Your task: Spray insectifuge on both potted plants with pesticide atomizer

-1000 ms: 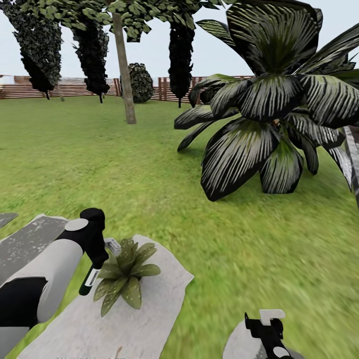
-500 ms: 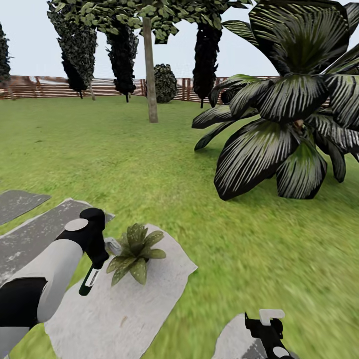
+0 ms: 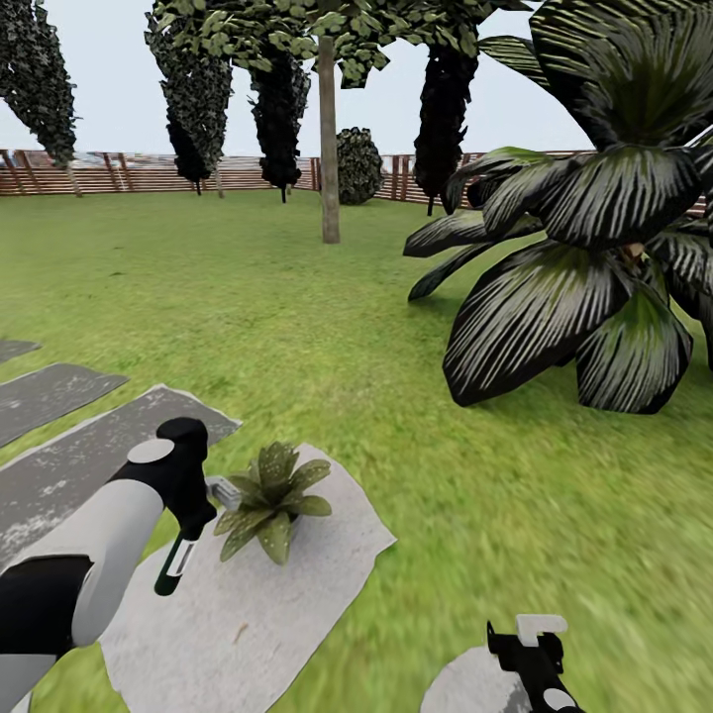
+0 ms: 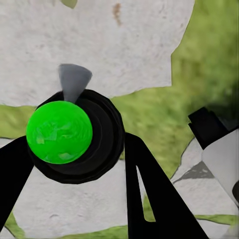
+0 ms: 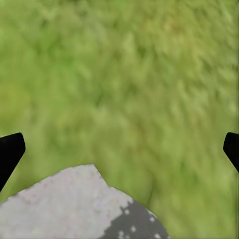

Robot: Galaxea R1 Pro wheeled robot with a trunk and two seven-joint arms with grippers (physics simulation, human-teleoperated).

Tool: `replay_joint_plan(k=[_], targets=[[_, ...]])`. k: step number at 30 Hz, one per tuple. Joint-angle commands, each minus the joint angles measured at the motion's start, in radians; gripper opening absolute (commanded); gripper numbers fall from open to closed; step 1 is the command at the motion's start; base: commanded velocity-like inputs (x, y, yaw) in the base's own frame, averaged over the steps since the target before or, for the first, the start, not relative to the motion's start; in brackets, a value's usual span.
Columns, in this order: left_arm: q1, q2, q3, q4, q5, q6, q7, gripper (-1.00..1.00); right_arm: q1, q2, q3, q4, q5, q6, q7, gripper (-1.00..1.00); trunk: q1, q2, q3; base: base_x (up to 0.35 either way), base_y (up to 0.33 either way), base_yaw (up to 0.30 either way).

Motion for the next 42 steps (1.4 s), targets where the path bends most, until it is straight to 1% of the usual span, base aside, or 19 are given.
replay_joint_plan(k=[1,6,11,19,22,28,37,42], targets=[[0.002,0.000,0.000,-0.001,-0.007,0.011,-0.009,-1.00,0.000,0.000,0.009,0.000,-0.009,-0.003,-0.003,1.00,0.000,0.000,-0.001,0.027,-0.016,0.001],[0.024,-0.001,0.005,-0.004,-0.005,0.013,-0.009,-1.00,0.000,0.000,0.009,0.000,-0.009,-0.003,-0.003,1.00,0.000,0.000,-0.001,0.006,-0.003,0.000],[0.029,0.001,0.007,-0.006,-0.002,0.013,-0.009,-1.00,0.000,0.004,0.009,-0.001,-0.010,-0.004,-0.003,1.00,0.000,0.000,-0.001,0.000,0.000,0.017],[0.044,-0.002,0.017,-0.008,0.005,0.014,-0.009,-1.00,0.000,0.005,0.009,-0.001,-0.010,-0.004,-0.003,1.00,0.000,0.000,-0.001,0.007,-0.014,0.244],[0.046,-0.002,0.026,-0.009,0.005,0.014,-0.009,-1.00,0.000,0.005,0.009,-0.001,-0.010,-0.004,-0.003,1.00,0.000,0.000,-0.001,0.075,-0.202,0.142],[0.046,-0.001,0.029,-0.009,0.005,0.014,-0.009,-1.00,0.000,-0.001,0.009,0.000,-0.008,-0.003,-0.002,1.00,0.000,0.000,-0.001,0.034,-0.258,0.012],[0.046,0.000,0.030,-0.009,0.005,0.014,-0.009,-1.00,0.000,0.004,0.011,-0.001,-0.008,-0.003,-0.002,1.00,0.000,0.000,-0.001,0.058,-0.269,0.000],[0.046,0.001,0.029,-0.009,0.005,0.014,-0.009,-1.00,0.000,0.007,0.012,-0.001,-0.009,-0.004,-0.003,1.00,0.000,0.000,-0.001,0.095,-0.084,0.005]])
